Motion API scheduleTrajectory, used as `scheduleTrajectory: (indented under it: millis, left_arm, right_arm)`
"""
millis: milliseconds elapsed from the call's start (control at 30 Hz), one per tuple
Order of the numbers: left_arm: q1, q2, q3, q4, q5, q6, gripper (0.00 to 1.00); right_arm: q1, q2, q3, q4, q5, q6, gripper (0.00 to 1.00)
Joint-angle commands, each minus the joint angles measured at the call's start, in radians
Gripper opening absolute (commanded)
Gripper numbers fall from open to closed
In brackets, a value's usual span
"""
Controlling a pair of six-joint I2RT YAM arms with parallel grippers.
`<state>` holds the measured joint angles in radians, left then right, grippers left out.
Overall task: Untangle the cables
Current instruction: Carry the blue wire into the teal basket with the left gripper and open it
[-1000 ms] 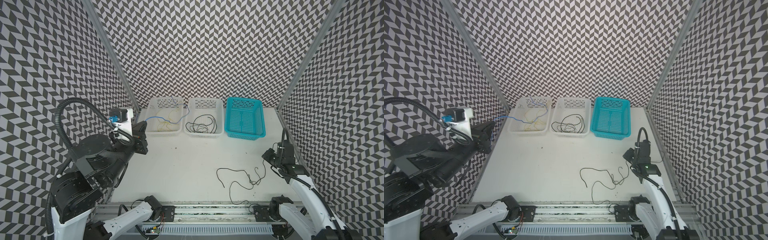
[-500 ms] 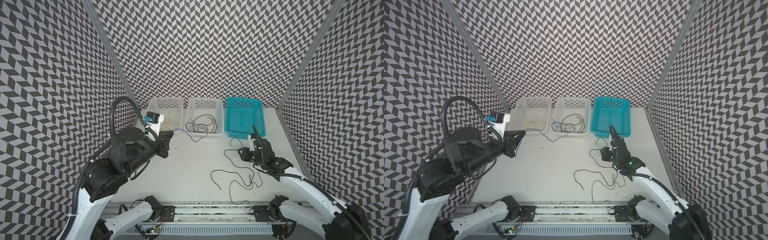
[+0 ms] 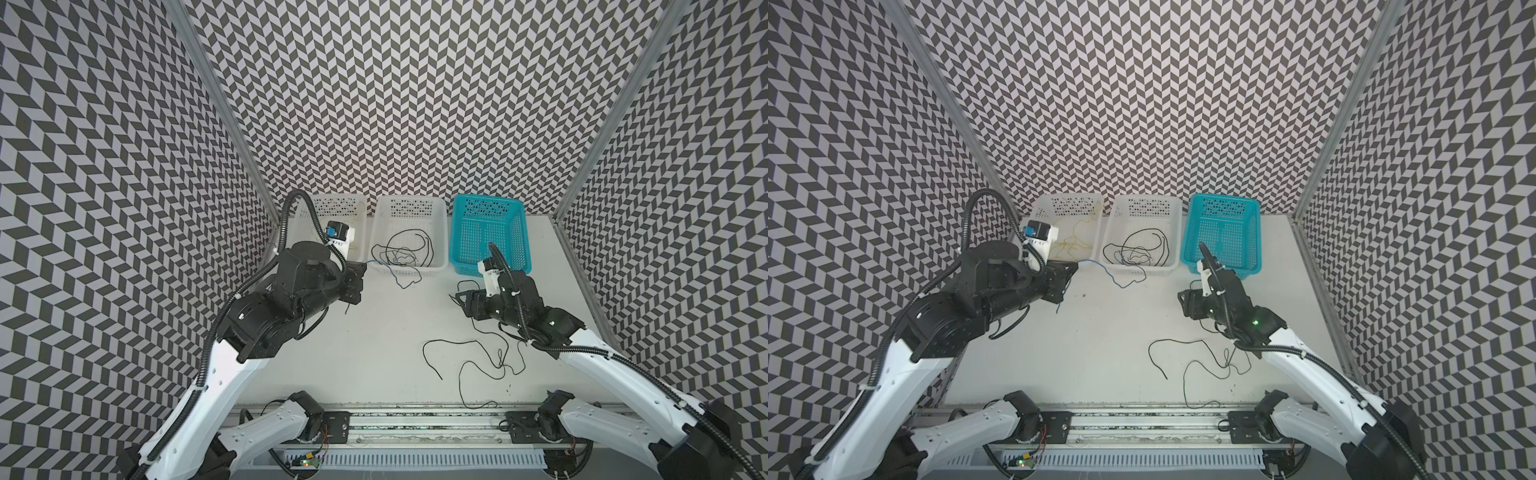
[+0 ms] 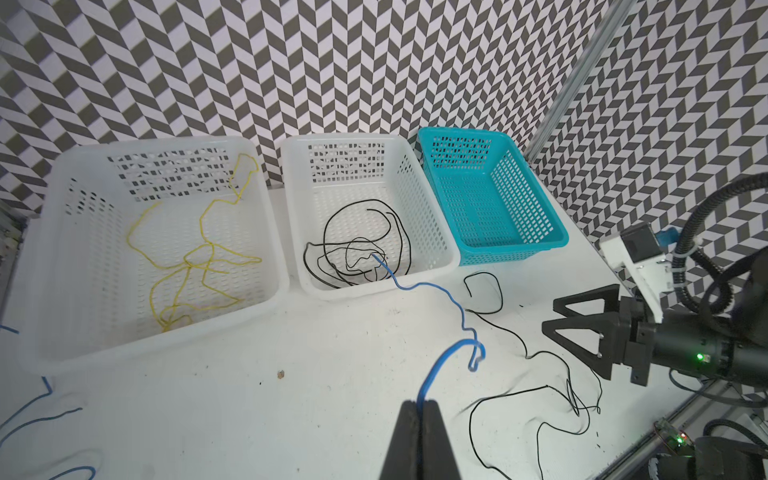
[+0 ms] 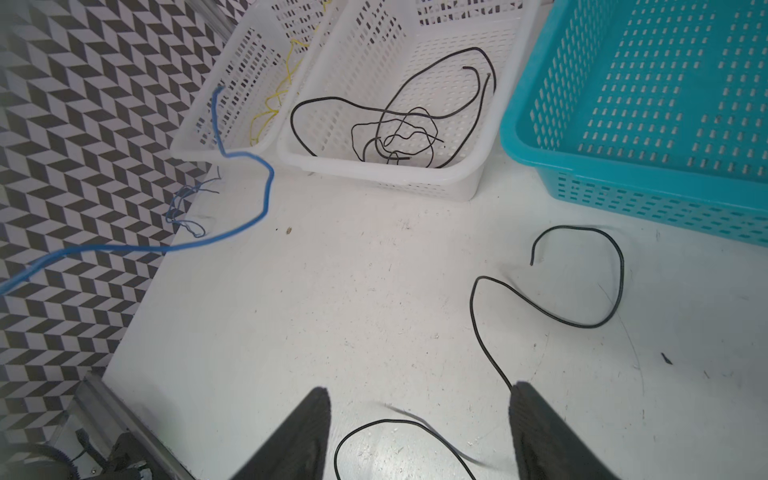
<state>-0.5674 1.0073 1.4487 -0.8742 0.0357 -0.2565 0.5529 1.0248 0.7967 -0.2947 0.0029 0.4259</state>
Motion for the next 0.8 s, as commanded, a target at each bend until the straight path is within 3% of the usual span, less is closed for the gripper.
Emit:
scheduleTrajectory:
  millis: [0,100,133,233,500,767]
  left_arm:
    - [0.075,0.018,0.027,0.087,0.094,-0.033,0.00]
    - [0.098,0.068,0.042,0.133,0.142,-0.041,0.00]
    - [0.098,0.093,0.056,0.143,0.150,-0.040,0.00]
    - [0.098,0.167,0.097,0.176,0.181,-0.036,0.00]
    - [0.083,0.405,0.260,0.265,0.253,-0.029,0.00]
    - [0.033,0.746,0.575,0.268,0.302,-0.012,0.00]
  right_arm:
    - [0.004,-0.069,0.049,-0.052,0.101,-0.034,0.71]
    - [0.004,-0.144,0.036,-0.049,0.196,-0.044,0.76]
    - [0.004,-0.170,0.027,-0.048,0.223,-0.044,0.87]
    - [0.004,-0.238,0.023,-0.081,0.281,-0.050,1.00]
    - [0.004,-0.356,0.034,-0.196,0.366,-0.065,1.00]
    - [0.004,-0.493,0.025,-0.254,0.424,-0.091,1.00]
